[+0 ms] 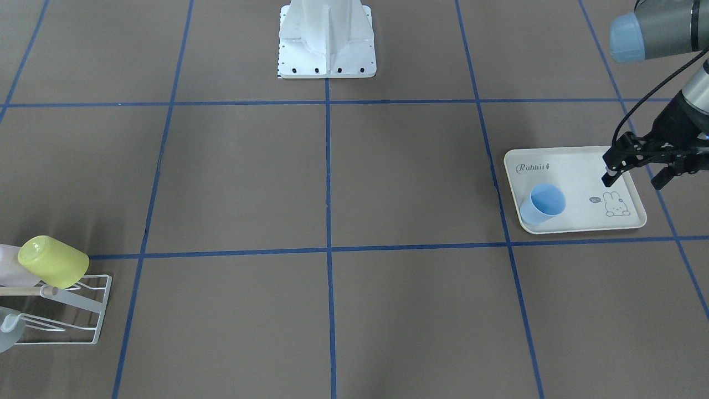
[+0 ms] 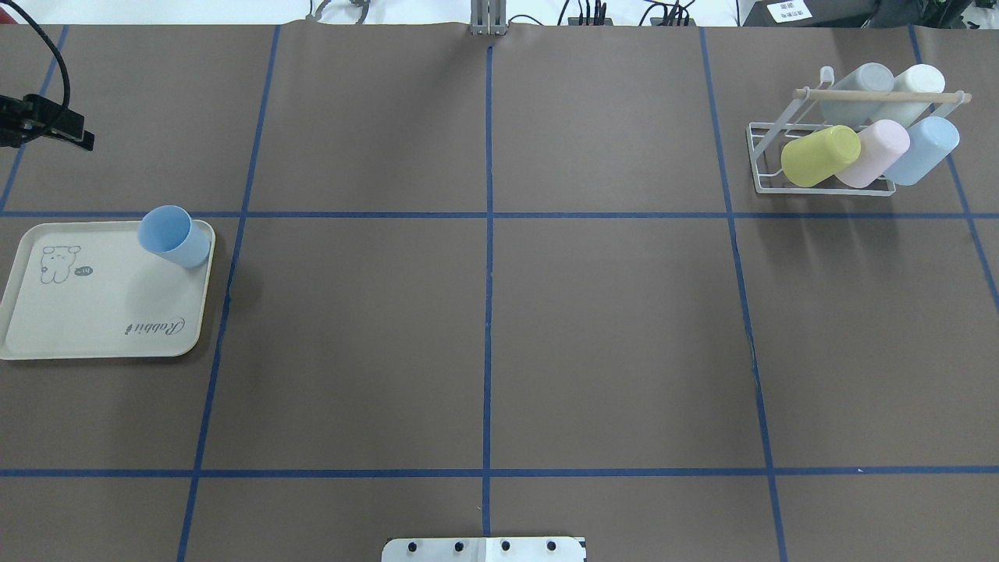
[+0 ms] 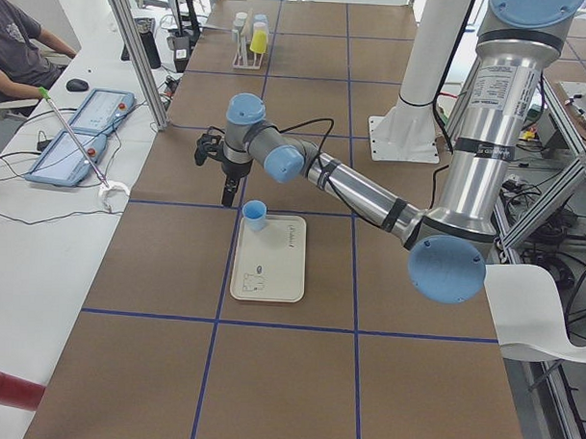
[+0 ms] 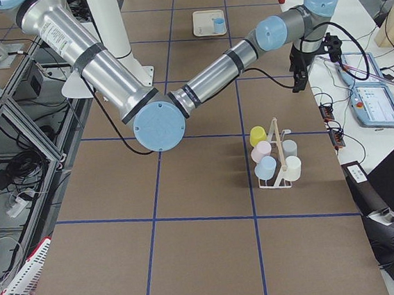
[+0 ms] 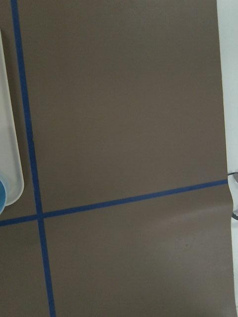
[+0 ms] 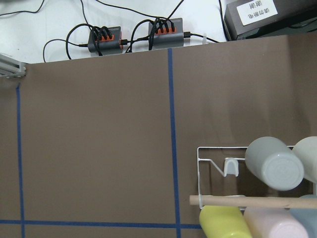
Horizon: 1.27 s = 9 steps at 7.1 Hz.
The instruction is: Transfer IKEA cup to right arm and place on rack
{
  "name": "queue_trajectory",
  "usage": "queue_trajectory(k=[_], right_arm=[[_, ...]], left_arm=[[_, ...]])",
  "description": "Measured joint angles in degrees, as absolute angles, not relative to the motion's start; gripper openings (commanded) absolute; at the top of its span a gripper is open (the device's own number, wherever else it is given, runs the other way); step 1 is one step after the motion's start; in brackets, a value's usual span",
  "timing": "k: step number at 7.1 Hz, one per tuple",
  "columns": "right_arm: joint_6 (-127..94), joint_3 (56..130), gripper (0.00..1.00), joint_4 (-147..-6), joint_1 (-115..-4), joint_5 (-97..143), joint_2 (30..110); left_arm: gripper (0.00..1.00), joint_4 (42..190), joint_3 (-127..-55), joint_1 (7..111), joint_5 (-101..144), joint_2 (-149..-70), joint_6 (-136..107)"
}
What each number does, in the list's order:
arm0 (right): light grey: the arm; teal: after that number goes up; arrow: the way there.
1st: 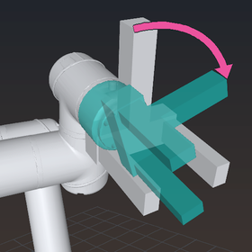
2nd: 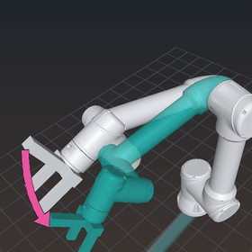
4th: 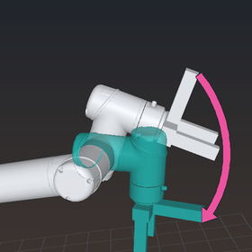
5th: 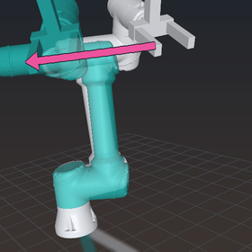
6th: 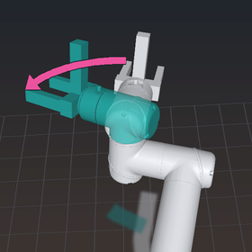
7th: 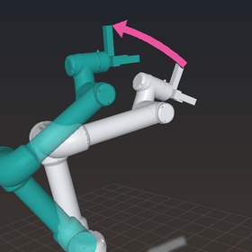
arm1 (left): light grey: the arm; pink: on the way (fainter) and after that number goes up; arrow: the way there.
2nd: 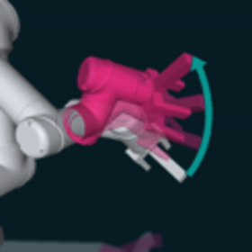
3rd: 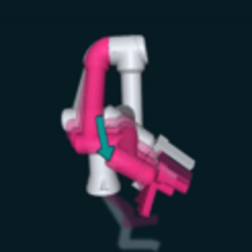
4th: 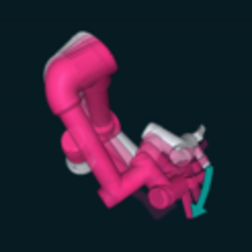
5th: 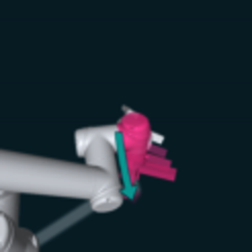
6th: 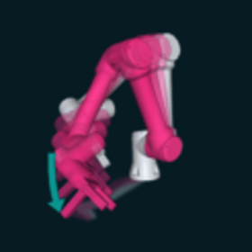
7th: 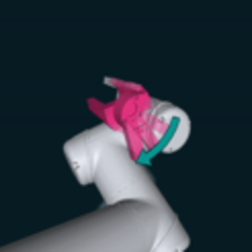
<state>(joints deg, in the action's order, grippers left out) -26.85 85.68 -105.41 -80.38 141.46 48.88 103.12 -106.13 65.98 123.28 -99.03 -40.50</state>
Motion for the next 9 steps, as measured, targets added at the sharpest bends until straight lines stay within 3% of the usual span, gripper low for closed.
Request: queue_trajectory(k=[2,4,9], right_arm=[[-36.3,95.3,0.99,-105.5,-76.5,141.1,51.6],[-43.1,100.1,0.99,-105.3,-73.8,140.8,52.5],[-45.4,102.0,0.99,-105.2,-72.0,140.7,53.1]], left_arm=[[1.0,108.6,-104.5,59.9,118.6,-98.1,-49.8],[1.0,113.4,-100.6,57.9,117.7,-98.1,-52.5],[1.0,115.3,-97.7,54.9,118.1,-98.2,-52.9]])
